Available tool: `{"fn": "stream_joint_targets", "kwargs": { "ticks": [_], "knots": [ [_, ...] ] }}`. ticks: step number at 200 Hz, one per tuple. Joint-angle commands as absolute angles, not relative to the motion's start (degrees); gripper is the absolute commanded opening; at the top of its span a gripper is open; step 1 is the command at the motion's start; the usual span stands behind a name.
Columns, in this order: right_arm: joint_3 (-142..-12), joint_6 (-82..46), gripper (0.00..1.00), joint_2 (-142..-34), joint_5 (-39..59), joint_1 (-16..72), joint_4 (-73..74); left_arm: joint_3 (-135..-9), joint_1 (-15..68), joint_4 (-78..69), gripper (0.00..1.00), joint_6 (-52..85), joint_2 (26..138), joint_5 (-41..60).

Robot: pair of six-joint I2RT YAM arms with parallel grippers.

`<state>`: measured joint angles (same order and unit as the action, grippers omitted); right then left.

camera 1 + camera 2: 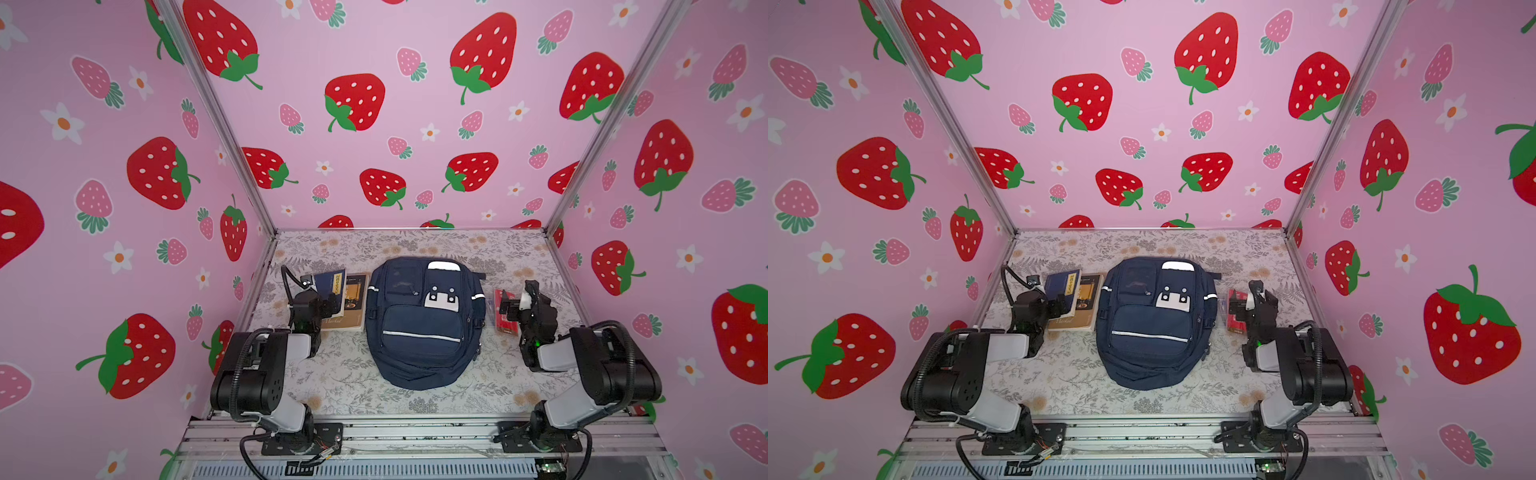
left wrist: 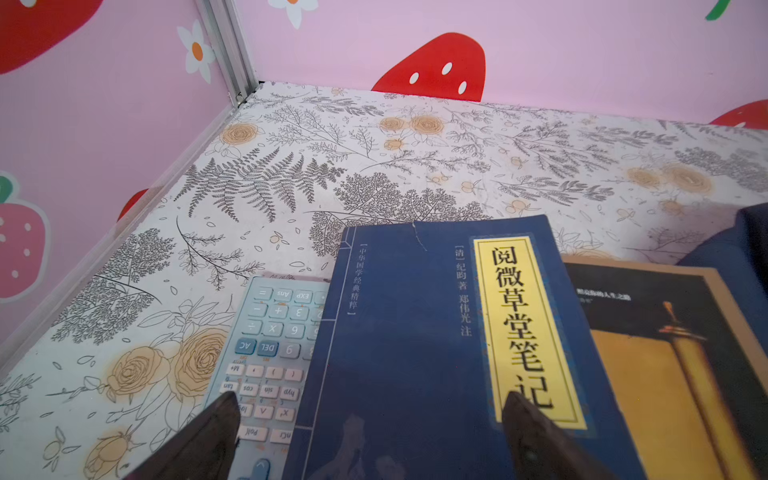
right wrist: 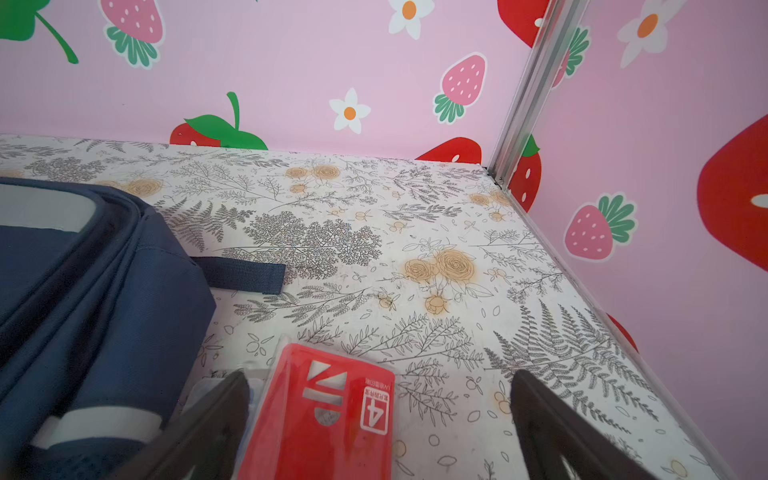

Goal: Pack the student bag

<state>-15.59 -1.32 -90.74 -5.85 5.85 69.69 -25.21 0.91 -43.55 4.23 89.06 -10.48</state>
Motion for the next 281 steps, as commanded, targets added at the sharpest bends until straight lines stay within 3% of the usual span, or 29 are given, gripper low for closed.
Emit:
{"fn": "stream_joint_targets", "kwargs": {
  "ticks": [1, 253, 262, 281],
  "knots": [
    [-15.4, -0.1, 1.0, -90.3, -5.6, 6.2, 71.7, -25.4, 0.9, -44.9, 0.99, 3.6, 88.6, -10.9],
    [-15.3, -0.6, 1.0, -89.5, -5.6, 6.0, 72.7, -25.6, 1.7, -44.6, 0.99, 3.4, 88.5, -12.0],
    [-17.3, -0.1, 1.0, -85.0, -11.5, 8.2, 64.3, -27.8, 2.3, -41.3, 0.99, 3.1, 87.4, -14.0],
    [-32.9, -11.1, 1.0, -74.8, -16.9, 10.3, 28.3, -50.0, 3.5, -5.1, 0.92, 8.8, 83.2, -21.7]
  ]
}}
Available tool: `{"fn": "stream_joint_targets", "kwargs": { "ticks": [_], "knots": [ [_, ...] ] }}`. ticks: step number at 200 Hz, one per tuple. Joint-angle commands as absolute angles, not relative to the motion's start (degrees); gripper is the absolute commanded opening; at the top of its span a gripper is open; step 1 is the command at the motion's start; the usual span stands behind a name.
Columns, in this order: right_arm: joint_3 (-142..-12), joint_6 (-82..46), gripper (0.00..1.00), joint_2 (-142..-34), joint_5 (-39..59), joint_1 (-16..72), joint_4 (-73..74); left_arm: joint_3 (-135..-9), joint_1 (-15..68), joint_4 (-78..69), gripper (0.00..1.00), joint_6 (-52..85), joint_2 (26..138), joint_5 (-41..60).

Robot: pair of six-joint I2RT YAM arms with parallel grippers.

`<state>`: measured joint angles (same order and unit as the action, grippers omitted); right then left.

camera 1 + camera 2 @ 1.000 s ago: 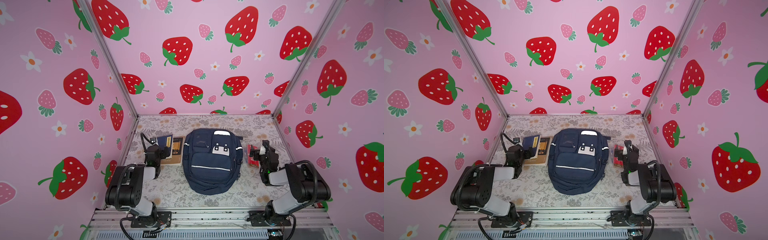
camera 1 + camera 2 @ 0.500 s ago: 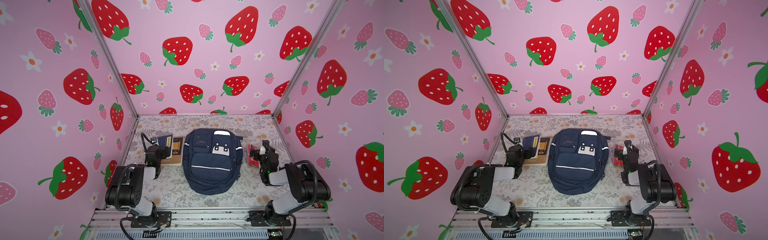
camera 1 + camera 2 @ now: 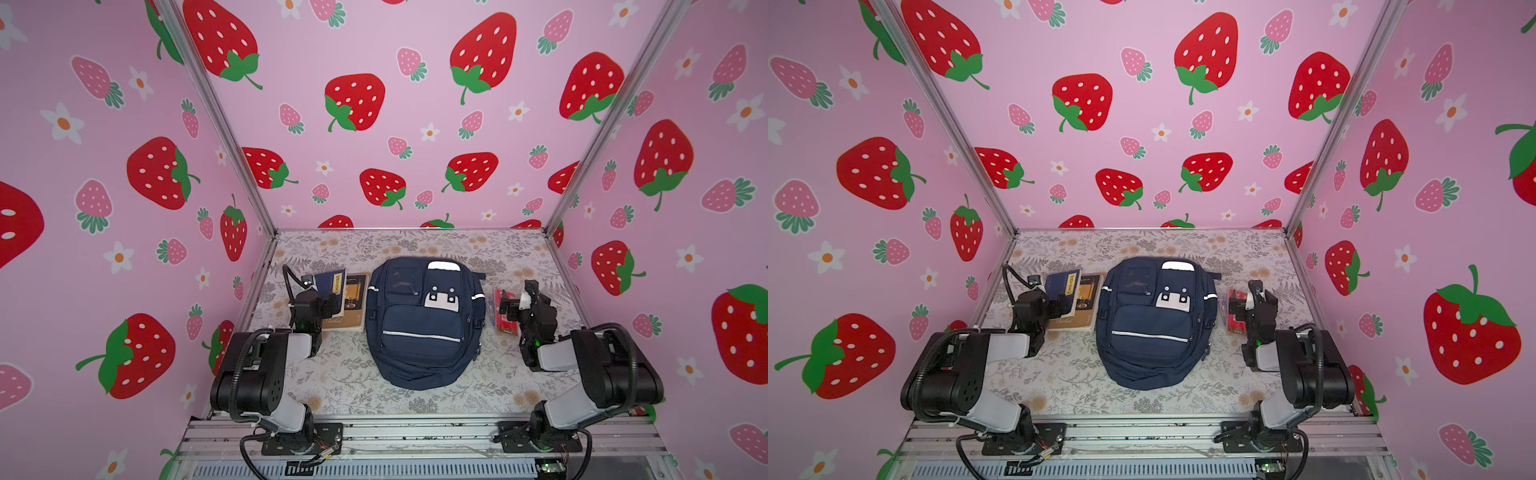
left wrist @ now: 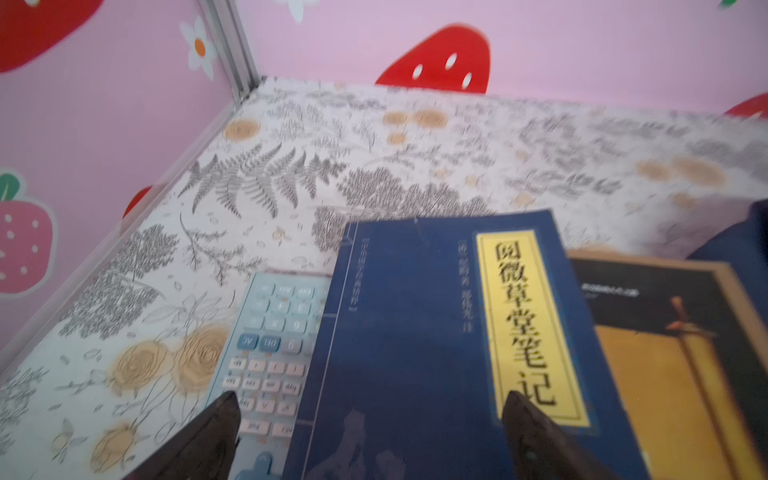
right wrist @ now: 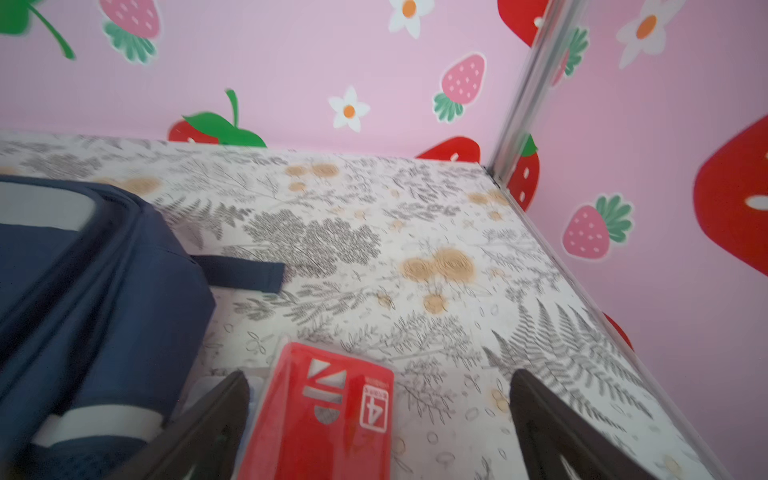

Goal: Pack the student bag

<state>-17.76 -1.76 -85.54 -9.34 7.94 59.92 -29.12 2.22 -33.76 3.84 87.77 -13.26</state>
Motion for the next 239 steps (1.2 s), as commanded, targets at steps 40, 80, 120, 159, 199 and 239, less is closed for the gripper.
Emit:
{"fn": "stream_joint_targets", "kwargs": {
  "ticks": [40, 80, 120, 159, 199, 239],
  "knots": [
    [-37.5, -38.0, 1.0, -73.6, -4.0, 8.1, 10.7, -67.2, 11.4, 14.8, 0.81, 23.0, 78.8, -8.9],
    [-40.9, -39.4, 0.97, -74.3, -7.1, 18.3, -7.4, -73.1, 38.7, 28.4, 0.92, 9.9, 83.9, -9.7],
    [-36.0, -44.9, 1.0, -61.5, -16.1, 27.8, -16.1, -71.4, 55.9, 33.9, 0.99, 2.2, 89.8, -12.2],
    [-32.8, -46.4, 0.91, -53.8, -5.1, 27.9, -18.6, -72.3, 61.9, 34.0, 0.99, -2.7, 96.0, -16.5],
    [-34.7, -45.1, 0.84, -55.7, -5.8, 27.9, -25.9, -71.6, 62.5, 32.1, 0.96, -4.7, 98.3, -16.4],
    [-33.4, -44.6, 0.83, -54.0, -5.2, 27.6, -27.1, -70.4, 62.9, 29.5, 0.89, -6.2, 99.8, -16.5]
  ]
}}
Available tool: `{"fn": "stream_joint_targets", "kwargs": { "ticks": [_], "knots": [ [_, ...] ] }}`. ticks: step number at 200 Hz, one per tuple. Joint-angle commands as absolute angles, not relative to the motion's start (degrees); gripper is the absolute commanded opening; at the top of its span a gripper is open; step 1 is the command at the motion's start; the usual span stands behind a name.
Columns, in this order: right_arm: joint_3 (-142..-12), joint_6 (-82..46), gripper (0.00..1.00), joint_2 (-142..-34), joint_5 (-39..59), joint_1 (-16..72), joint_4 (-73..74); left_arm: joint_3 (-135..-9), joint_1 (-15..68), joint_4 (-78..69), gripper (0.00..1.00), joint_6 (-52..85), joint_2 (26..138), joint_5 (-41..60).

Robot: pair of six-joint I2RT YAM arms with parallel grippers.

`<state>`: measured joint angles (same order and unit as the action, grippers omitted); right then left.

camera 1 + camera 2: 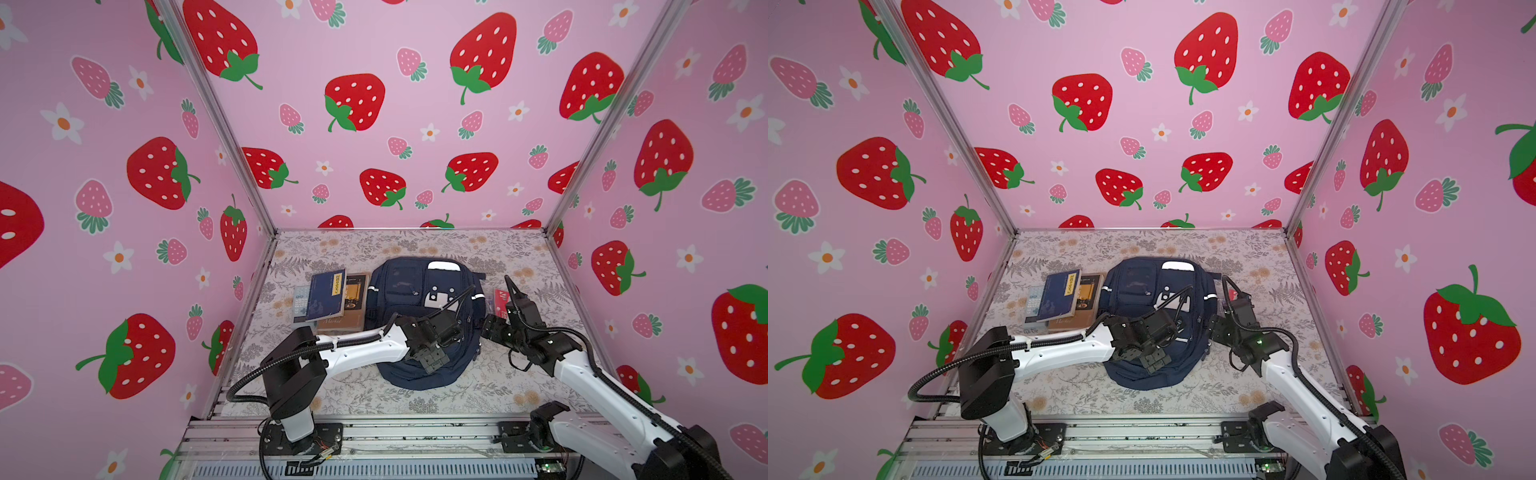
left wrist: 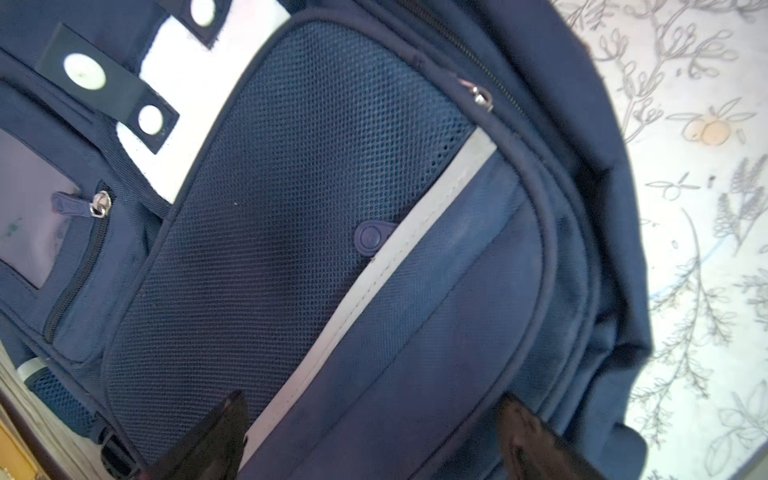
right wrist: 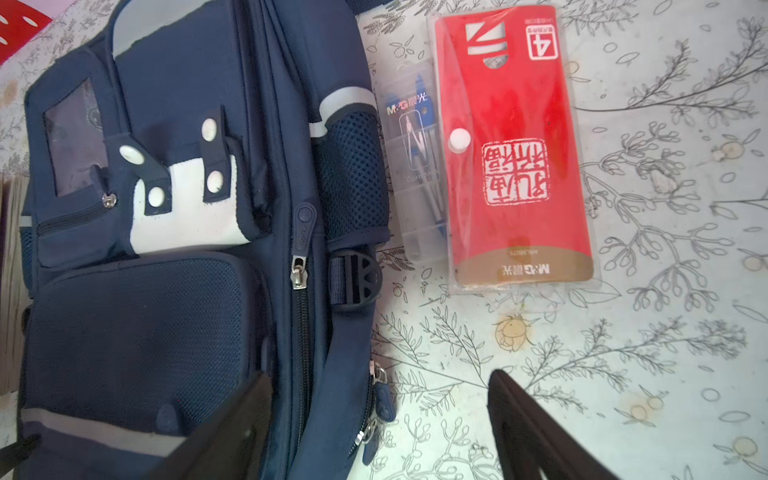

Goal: Pack the student bag

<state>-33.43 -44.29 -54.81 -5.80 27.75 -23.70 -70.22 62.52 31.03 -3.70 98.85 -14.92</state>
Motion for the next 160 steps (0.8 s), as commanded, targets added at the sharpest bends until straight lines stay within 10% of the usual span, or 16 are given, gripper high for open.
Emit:
{"fn": "stream_joint_targets", "kwargs": {
  "ticks": [1, 101, 160],
  "knots": [
    [-33.5, -44.6, 0.82, -54.0, -5.1, 27.6, -27.2, -70.4, 62.9, 29.5, 0.88, -6.2, 99.9, -16.6],
    [-33.7, -44.0, 0.77, -49.2, 0.1, 27.2, -29.9, -72.0, 62.9, 25.0, 0.08, -6.0, 100.7, -26.6],
    [-28.4, -41.1, 0.55, -47.7, 7.3, 27.2, -18.5, -70.2, 61.4, 21.9, 0.0, -3.3, 96.9, -23.3]
  ]
}}
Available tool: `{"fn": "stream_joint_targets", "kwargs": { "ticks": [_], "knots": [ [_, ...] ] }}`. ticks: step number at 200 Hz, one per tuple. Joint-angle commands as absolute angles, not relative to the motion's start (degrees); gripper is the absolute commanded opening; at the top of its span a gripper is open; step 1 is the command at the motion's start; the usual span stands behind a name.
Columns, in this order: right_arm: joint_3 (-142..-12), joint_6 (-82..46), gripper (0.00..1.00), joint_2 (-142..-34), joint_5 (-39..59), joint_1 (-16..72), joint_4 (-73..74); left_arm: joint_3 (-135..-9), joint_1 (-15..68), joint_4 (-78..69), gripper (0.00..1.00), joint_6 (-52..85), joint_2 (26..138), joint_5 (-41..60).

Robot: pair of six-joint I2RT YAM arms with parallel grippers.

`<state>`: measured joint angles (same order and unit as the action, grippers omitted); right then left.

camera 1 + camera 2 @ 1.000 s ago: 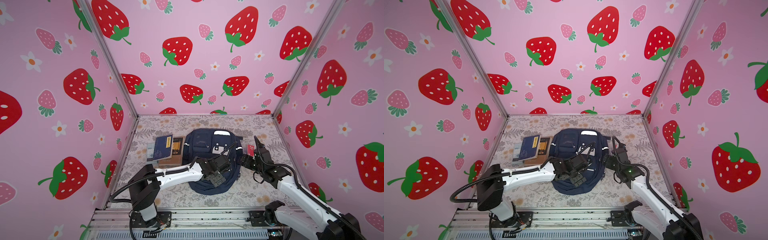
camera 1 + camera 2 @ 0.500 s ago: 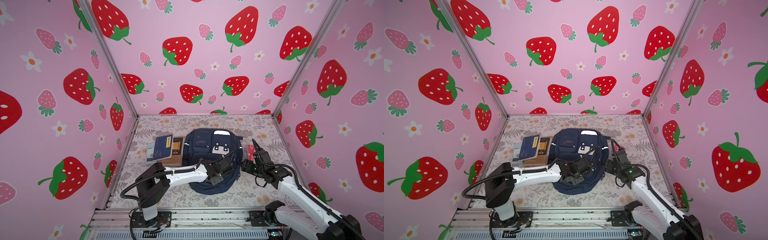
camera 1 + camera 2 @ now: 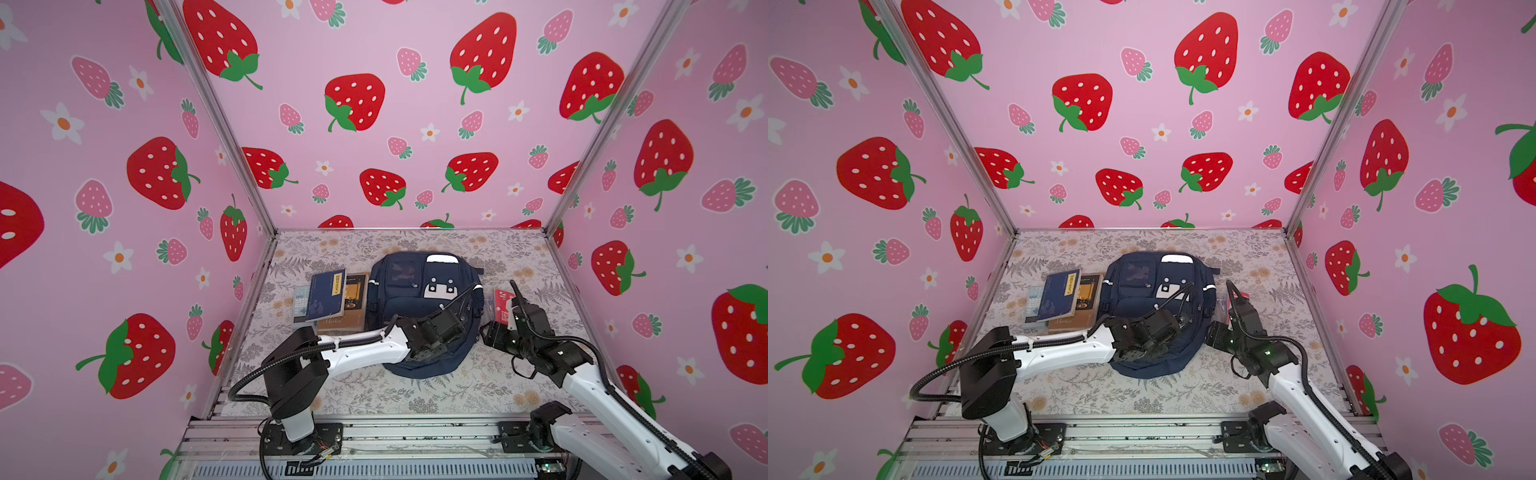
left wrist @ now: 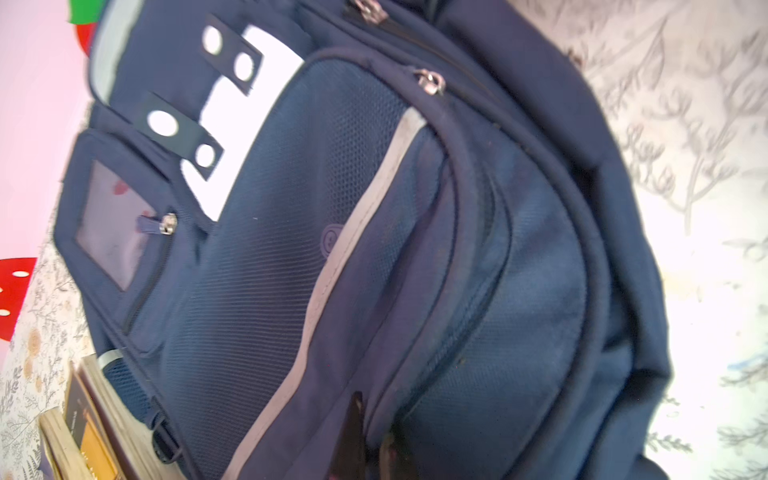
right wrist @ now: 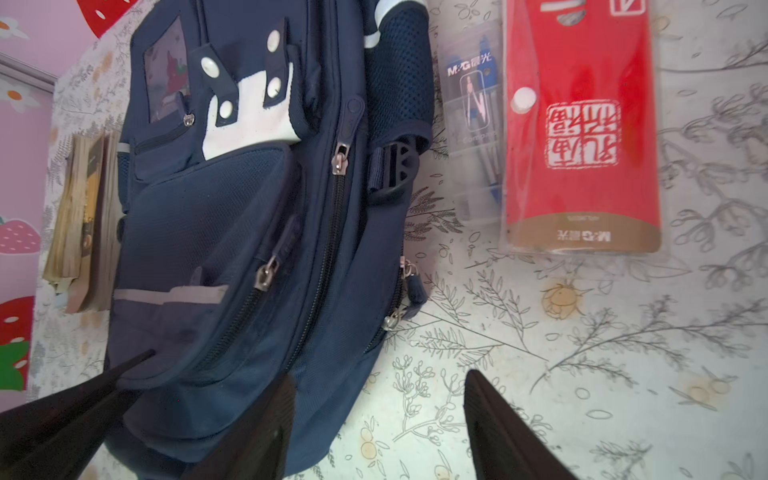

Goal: Pack the student bag

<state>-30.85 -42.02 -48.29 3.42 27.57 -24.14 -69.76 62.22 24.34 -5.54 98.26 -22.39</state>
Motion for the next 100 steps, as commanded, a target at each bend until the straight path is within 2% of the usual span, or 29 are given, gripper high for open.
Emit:
{"fn": "stream_joint_targets", "kwargs": {
  "ticks": [1, 30, 47, 81, 100],
  "knots": [
    [-28.3, -41.1, 0.54, -47.7, 7.3, 27.2, -18.0, -70.3, 61.3, 22.0, 0.0, -3.3, 96.9, -23.2],
    [-24.5, -39.1, 0.48, -46.8, 9.2, 26.5, -12.4, -71.2, 60.2, 22.5, 0.0, -2.6, 96.7, -21.1],
    [-21.1, -37.8, 0.41, -46.3, 14.4, 23.5, -7.6, -71.0, 59.1, 22.5, 0.0, -2.3, 95.8, -19.7],
    [-12.3, -39.5, 0.4, -45.1, 31.0, 12.3, 6.2, -70.3, 57.0, 21.7, 0.0, -1.8, 92.6, -15.2],
    [-10.0, -40.0, 0.43, -44.9, 36.0, 9.2, 11.6, -69.3, 55.7, 20.5, 0.0, -1.2, 91.0, -13.1]
  ]
}}
